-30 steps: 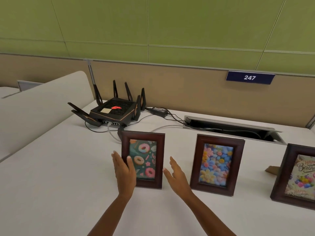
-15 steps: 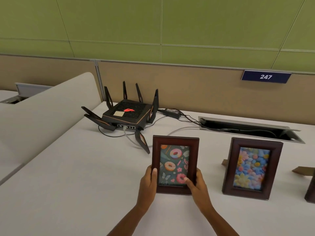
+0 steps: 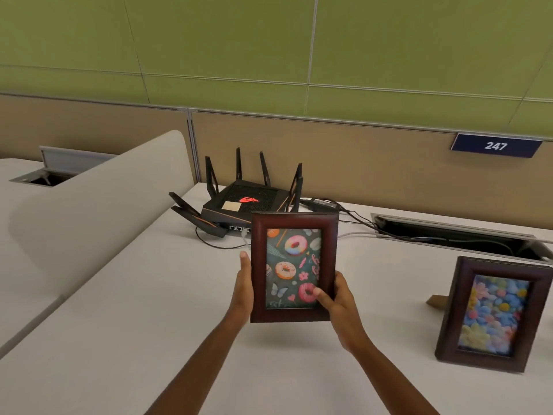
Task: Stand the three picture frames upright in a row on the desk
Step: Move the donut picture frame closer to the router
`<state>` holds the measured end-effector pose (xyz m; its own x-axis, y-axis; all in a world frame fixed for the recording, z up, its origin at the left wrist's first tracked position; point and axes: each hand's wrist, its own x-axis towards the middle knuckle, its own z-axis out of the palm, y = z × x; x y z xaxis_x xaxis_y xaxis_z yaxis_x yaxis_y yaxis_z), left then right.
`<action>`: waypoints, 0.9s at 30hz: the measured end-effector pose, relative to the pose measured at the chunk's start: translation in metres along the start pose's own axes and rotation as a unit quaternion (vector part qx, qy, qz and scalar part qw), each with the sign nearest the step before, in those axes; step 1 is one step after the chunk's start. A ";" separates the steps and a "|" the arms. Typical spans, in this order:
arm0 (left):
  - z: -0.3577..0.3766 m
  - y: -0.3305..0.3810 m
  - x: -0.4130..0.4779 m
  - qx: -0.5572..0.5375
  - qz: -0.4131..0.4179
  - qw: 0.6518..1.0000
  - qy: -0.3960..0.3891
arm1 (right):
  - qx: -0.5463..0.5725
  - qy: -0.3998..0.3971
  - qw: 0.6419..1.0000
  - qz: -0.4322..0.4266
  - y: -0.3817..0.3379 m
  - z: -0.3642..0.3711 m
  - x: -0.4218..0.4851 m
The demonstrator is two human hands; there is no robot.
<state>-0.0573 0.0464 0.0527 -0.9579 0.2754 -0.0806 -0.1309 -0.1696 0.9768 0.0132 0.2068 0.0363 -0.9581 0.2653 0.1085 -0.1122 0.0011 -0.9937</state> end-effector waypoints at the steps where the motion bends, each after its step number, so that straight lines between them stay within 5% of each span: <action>1: -0.008 0.004 0.003 -0.008 -0.007 1.000 0.004 | 0.002 -0.010 1.000 0.001 0.000 0.010 0.005; 27: -0.173 0.017 0.085 -0.051 -0.026 0.987 0.153 | 0.007 -0.166 0.983 0.082 0.053 0.187 0.132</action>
<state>-0.1854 -0.0968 0.0283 -0.9793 -0.0102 -0.2024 -0.1927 -0.2611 0.9459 -0.1688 0.0621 0.0036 -0.9965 -0.0689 -0.0469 0.0489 -0.0282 -0.9984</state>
